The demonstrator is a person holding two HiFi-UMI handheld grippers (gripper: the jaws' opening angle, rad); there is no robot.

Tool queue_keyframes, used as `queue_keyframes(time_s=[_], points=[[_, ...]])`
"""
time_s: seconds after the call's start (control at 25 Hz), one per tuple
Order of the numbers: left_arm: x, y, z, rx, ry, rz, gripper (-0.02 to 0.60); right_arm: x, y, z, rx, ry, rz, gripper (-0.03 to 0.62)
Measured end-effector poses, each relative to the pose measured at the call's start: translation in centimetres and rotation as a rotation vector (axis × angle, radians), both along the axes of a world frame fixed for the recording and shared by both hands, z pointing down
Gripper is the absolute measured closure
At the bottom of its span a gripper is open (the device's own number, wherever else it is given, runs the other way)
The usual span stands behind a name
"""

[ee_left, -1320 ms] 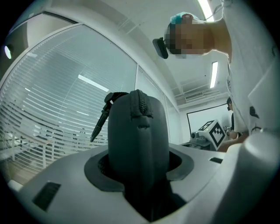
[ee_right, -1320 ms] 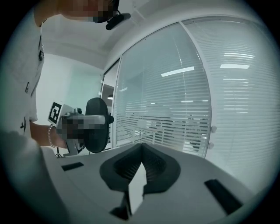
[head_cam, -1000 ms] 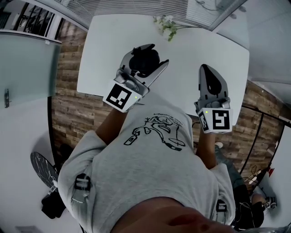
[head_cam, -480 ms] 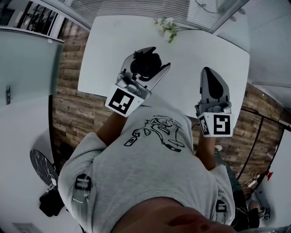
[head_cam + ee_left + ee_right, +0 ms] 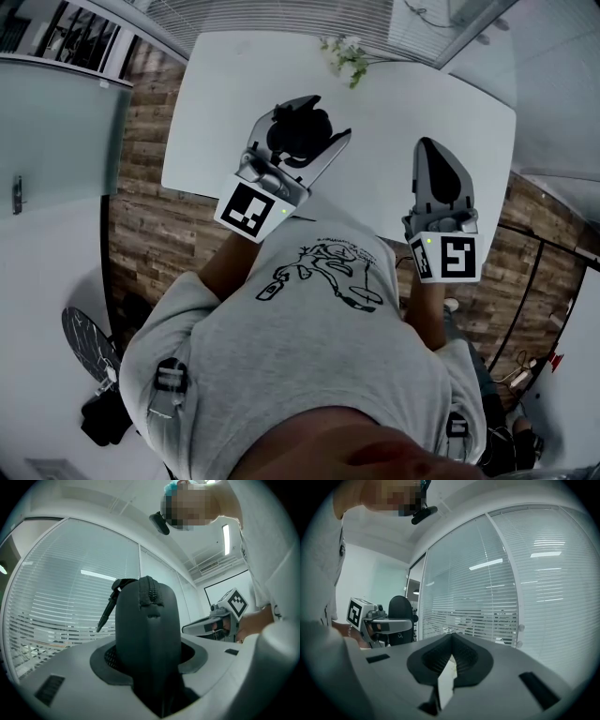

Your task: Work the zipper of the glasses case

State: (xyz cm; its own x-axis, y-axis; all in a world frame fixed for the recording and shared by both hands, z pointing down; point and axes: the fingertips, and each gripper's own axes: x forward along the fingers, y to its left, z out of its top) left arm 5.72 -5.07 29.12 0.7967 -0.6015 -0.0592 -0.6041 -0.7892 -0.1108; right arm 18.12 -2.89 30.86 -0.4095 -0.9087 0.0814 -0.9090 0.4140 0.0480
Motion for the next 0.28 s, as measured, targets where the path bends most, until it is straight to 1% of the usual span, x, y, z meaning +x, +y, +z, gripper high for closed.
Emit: queue_keyframes(time_s=[0.28], points=[[-0.1, -0.08, -0.55, 0.008, 0.008, 0.002, 0.35, -0.34, -0.14, -0.41, 0.004, -0.004, 0.0, 0.591]])
